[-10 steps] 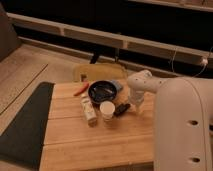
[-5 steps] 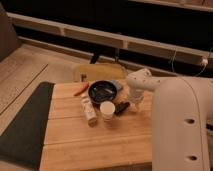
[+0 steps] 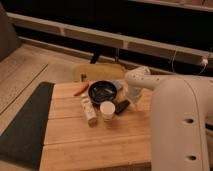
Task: Place the eraser in the ceramic cup
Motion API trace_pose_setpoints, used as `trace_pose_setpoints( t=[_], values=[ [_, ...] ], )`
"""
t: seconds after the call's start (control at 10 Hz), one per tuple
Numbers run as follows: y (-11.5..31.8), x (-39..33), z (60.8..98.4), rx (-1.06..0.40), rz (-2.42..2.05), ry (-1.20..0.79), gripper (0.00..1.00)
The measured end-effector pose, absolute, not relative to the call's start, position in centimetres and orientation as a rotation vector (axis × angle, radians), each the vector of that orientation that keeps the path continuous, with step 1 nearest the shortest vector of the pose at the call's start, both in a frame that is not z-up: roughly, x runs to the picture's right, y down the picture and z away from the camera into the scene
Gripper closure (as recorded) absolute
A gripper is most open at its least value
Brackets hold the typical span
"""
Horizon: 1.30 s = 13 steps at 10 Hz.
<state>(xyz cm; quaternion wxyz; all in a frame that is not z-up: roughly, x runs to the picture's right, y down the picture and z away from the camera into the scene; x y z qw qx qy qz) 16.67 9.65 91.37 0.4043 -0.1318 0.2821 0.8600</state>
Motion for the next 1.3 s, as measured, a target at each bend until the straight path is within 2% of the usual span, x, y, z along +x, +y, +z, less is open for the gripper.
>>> trace_pose_setpoints(
  t=[1.0, 1.1, 1.3],
  values=[
    [10.3, 14.0, 93.9, -0.398, 2.071, 0.687, 0.35],
    [10.3, 13.6, 93.8, -0.403, 2.059, 0.675, 0.41],
    [10.1, 13.2, 93.5, -0.412, 2.057, 0.653, 0.62]
  ],
)
